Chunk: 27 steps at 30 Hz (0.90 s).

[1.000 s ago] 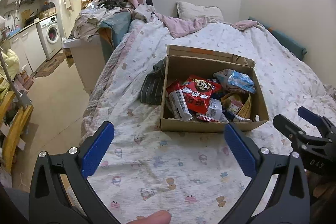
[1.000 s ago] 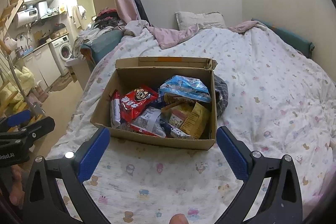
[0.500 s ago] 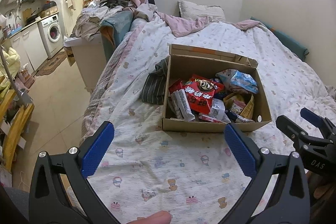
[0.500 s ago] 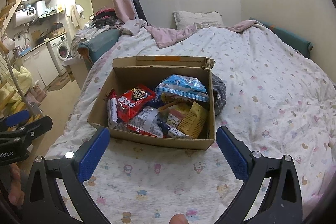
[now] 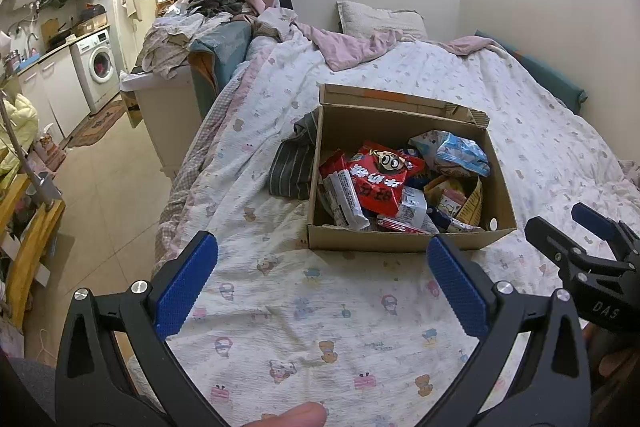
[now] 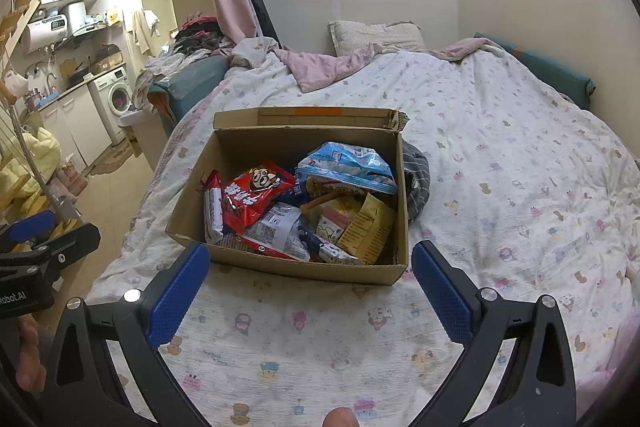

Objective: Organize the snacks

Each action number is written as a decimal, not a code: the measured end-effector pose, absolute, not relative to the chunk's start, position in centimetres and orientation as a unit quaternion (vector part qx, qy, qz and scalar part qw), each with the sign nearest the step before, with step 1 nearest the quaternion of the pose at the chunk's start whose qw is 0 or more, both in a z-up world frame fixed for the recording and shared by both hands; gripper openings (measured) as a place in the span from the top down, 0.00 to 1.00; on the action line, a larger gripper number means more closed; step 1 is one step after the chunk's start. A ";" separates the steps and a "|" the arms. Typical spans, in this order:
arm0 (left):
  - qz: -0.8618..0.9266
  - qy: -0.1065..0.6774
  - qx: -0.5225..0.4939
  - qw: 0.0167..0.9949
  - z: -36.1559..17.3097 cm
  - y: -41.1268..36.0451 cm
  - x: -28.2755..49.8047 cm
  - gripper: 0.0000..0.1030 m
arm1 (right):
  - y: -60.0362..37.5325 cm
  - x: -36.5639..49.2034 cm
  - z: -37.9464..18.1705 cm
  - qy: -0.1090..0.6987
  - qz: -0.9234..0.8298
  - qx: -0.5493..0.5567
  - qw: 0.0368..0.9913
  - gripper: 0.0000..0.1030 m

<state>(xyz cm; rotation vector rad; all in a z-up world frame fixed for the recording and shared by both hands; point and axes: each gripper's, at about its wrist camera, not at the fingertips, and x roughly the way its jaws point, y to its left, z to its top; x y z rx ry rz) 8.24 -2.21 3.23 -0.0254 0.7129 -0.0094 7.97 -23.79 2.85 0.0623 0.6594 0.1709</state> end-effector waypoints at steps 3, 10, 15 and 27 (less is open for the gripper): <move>-0.005 0.349 -0.011 0.937 3.2 -2.2 8.3 0.00 | -23.8 8.0 2.8 0.324 0.084 0.030 0.942 0.00; -0.005 0.350 -0.013 0.937 3.2 -2.2 8.3 0.00 | -23.8 8.0 2.9 0.324 0.084 0.031 0.942 0.00; -0.006 0.350 -0.011 0.937 3.2 -2.2 8.3 0.00 | -23.9 8.0 2.9 0.324 0.084 0.031 0.942 0.00; -0.005 0.350 -0.012 0.937 3.2 -2.2 8.2 0.00 | -24.0 8.0 2.8 0.325 0.083 0.032 0.942 0.00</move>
